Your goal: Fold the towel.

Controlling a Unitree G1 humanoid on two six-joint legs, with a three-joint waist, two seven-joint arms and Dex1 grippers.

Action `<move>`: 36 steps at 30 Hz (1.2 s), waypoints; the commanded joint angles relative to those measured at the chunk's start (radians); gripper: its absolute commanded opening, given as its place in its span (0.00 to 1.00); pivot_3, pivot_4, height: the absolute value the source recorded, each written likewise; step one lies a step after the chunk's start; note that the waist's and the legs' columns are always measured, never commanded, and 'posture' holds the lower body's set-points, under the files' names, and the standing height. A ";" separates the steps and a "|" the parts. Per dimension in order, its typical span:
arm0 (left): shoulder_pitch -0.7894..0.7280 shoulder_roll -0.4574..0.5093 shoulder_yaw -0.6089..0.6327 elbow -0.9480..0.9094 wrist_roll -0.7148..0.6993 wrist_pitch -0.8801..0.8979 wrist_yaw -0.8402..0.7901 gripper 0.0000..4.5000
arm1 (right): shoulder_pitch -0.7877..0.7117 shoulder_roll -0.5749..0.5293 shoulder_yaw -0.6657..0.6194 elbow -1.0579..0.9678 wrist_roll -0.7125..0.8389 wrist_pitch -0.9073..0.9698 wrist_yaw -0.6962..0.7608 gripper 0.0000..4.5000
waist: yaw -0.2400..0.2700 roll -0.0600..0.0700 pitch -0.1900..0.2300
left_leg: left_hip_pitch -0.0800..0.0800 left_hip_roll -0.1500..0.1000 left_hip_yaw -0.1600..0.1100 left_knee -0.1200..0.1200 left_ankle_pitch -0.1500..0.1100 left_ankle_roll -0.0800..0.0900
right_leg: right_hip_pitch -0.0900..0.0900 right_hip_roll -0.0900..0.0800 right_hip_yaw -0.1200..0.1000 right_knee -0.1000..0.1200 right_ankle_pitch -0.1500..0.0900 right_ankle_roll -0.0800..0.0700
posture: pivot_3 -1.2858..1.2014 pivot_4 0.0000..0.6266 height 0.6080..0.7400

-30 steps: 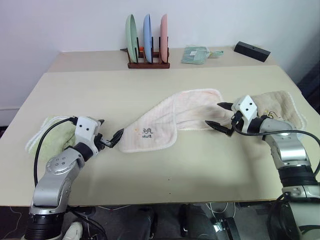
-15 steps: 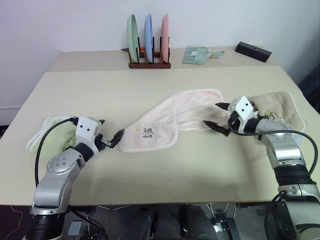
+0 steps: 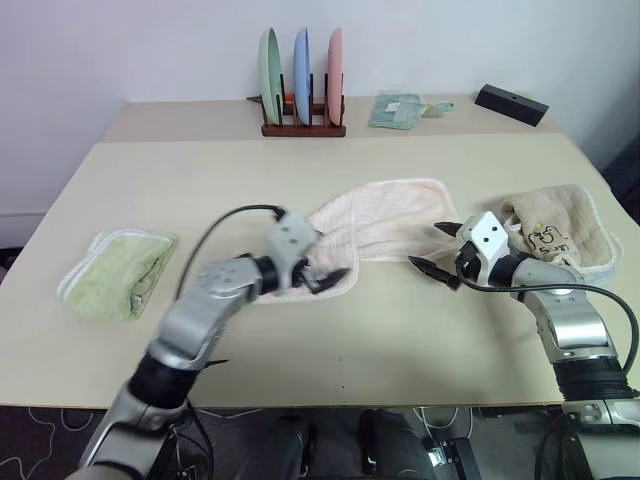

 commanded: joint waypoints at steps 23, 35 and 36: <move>-0.014 0.036 -0.089 0.052 0.139 0.224 0.107 0.68 | 0.007 0.019 -0.022 -0.075 0.018 -0.012 -0.063 1.00 | -0.004 0.000 0.000 | 0.001 0.001 0.001 -0.001 0.001 -0.001 | -0.001 0.001 0.000 0.001 0.000 0.000 | 0.52 0.24 1.00; 0.032 0.111 0.065 0.019 0.108 0.123 0.088 0.01 | 0.005 0.021 -0.013 -0.089 0.013 -0.008 -0.059 1.00 | -0.005 0.000 0.000 | 0.002 0.001 0.001 -0.001 0.001 -0.001 | 0.000 0.001 0.000 0.001 0.000 0.000 | 0.52 0.24 1.00; 0.059 0.130 0.114 -0.018 0.074 0.095 0.057 0.01 | 0.005 0.019 -0.016 -0.096 0.014 -0.002 -0.060 1.00 | -0.005 0.000 0.000 | 0.002 0.001 0.001 -0.001 0.001 -0.001 | 0.000 0.001 0.000 0.001 0.000 0.000 | 0.52 0.24 1.00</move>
